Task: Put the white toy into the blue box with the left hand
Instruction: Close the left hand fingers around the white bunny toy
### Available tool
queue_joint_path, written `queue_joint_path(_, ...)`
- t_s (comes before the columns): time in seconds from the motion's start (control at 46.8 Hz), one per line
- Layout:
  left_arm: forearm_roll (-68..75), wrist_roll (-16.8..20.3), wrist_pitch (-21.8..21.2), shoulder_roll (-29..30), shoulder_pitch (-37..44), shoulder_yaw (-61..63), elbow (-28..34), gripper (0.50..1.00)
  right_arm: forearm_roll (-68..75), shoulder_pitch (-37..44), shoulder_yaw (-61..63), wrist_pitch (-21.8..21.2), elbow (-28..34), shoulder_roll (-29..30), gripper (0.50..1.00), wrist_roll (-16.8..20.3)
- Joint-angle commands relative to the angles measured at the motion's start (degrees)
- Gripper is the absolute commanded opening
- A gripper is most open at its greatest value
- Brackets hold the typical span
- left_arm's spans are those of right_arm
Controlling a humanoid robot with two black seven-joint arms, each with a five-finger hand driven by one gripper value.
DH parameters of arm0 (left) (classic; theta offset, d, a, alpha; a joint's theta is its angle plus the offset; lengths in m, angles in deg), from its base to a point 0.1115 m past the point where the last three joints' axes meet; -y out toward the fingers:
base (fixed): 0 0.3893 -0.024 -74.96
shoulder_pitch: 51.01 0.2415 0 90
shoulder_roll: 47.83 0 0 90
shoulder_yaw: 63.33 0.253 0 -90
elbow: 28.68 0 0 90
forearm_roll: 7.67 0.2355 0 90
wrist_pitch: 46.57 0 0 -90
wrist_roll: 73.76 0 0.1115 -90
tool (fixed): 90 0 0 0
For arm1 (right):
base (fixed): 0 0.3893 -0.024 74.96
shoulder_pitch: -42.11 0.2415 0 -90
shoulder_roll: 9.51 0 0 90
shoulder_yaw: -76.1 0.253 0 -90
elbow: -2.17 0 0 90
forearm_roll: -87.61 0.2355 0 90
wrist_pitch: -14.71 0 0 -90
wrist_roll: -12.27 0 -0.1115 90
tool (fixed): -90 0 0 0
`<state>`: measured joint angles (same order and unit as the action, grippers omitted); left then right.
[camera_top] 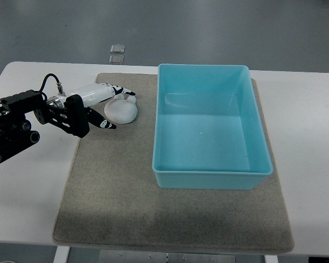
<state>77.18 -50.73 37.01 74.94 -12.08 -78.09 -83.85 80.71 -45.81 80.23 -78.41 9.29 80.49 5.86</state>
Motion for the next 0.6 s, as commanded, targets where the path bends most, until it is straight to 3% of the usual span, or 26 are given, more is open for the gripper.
queue_joint_path(0.0,0.23,0.00,0.00,-0.25,-0.17,0.00,0.33,0.864,-0.04,0.03,0.00,-0.04,0.00,0.00,0.936,0.00)
queue_joint_path(0.107,0.23,0.00,0.00,-0.60,-0.61,0.00,0.50,0.814,0.04,0.03,0.00,-0.04,0.00,0.00,0.936,0.00)
queue_joint_path(0.449,0.32,0.00,-0.09,-0.60,-0.79,1.05,0.50,0.500,0.04,0.03,0.00,-0.04,0.00,0.00,0.936,0.00)
queue_joint_path(0.578,0.14,0.00,-2.37,-0.51,-0.79,0.97,0.59,0.500,0.04,0.03,0.00,-0.04,0.00,0.00,0.936,0.00)
